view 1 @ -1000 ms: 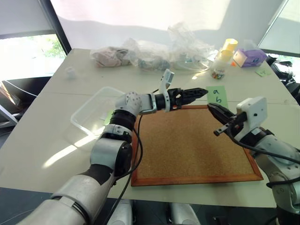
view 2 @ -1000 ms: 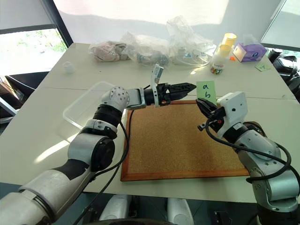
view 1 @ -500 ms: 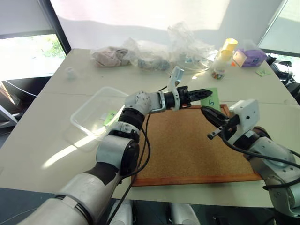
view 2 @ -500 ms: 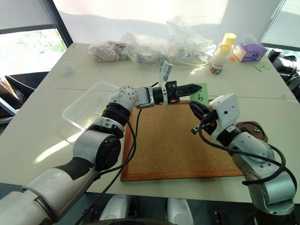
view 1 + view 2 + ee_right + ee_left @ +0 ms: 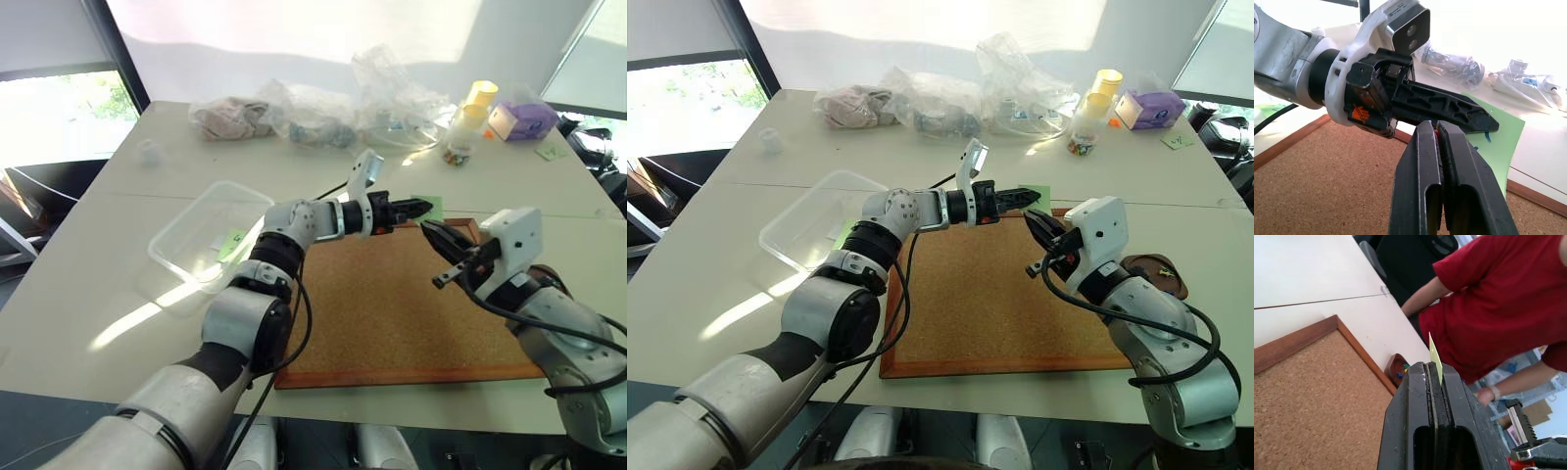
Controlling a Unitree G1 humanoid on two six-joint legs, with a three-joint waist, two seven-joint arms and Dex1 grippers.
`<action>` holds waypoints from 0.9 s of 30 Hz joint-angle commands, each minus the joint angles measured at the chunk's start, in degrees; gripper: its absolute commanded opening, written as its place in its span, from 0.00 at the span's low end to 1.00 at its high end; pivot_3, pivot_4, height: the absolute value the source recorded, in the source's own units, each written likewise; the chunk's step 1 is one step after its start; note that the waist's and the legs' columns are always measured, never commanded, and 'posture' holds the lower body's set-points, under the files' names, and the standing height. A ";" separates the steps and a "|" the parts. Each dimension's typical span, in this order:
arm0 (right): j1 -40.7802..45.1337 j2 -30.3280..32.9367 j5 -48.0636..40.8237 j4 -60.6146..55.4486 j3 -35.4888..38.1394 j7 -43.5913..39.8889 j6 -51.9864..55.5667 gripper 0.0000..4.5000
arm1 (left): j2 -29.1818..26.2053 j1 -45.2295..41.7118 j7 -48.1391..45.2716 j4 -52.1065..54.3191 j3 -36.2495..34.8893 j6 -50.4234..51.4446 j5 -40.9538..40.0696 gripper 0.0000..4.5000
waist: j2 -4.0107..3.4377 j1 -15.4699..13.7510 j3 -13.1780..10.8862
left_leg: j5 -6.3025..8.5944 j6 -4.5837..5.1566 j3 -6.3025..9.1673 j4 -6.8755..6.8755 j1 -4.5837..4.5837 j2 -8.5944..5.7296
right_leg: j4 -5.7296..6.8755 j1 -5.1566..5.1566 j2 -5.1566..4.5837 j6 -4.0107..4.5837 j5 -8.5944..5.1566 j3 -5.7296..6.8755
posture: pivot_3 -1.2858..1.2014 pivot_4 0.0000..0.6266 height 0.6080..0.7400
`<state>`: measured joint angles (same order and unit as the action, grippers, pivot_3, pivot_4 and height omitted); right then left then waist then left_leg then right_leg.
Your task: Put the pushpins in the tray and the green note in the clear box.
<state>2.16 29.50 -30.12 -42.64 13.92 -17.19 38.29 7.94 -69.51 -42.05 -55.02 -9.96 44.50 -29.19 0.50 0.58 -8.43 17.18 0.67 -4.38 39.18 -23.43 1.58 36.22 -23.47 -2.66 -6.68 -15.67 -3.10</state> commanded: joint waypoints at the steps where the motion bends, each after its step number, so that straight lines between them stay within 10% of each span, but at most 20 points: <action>1: 0.38 -1.85 -0.33 -4.03 1.12 2.39 -1.57 0.00 | -0.64 -1.04 1.39 -0.67 -1.33 -0.88 0.17 0.02 | 0.00 -0.01 0.00 | 0.00 0.00 0.00 0.00 0.00 0.00 | 0.00 0.00 0.00 0.00 0.00 0.00 | 0.52 0.24 1.00; 10: -0.84 -8.42 -6.37 -3.74 10.33 9.62 -0.88 0.00 | -1.10 -0.52 1.84 0.42 -2.05 0.66 -0.29 0.02 | 0.00 -0.14 0.00 | 0.00 0.00 -0.01 0.00 -0.02 0.00 | 0.01 0.00 -0.01 0.00 0.00 0.01 | 0.52 0.24 1.00; 27: -0.01 -2.13 2.20 30.71 23.30 14.25 1.60 0.00 | -1.90 18.51 5.42 38.79 5.18 15.02 -4.45 0.02 | -0.14 0.15 0.05 | -0.06 -0.11 -0.06 -0.04 0.07 0.10 | 0.15 -0.02 0.02 0.00 0.00 -0.08 | 0.52 0.24 1.00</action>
<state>1.18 26.24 -26.94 -11.88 35.02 -2.62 39.63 5.40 -50.67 -37.39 -18.84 -4.81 59.44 -32.18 0.37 0.73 -8.38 17.11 0.56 -4.44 39.15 -23.36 1.66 36.37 -23.48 -2.65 -6.68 -15.66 -3.18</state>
